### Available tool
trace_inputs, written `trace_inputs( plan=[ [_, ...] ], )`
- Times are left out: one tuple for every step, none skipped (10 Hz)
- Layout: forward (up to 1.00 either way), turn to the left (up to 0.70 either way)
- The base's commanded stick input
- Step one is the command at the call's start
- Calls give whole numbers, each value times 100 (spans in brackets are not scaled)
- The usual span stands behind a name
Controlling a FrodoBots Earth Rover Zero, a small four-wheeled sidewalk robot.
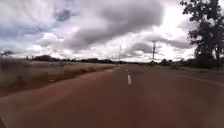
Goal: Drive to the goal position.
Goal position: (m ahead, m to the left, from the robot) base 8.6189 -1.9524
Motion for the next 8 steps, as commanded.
trace_inputs(
  plan=[
    [100,4],
    [100,4],
    [100,4],
    [100,4],
    [100,4],
    [100,4],
    [100,4],
    [100,4]
  ],
)
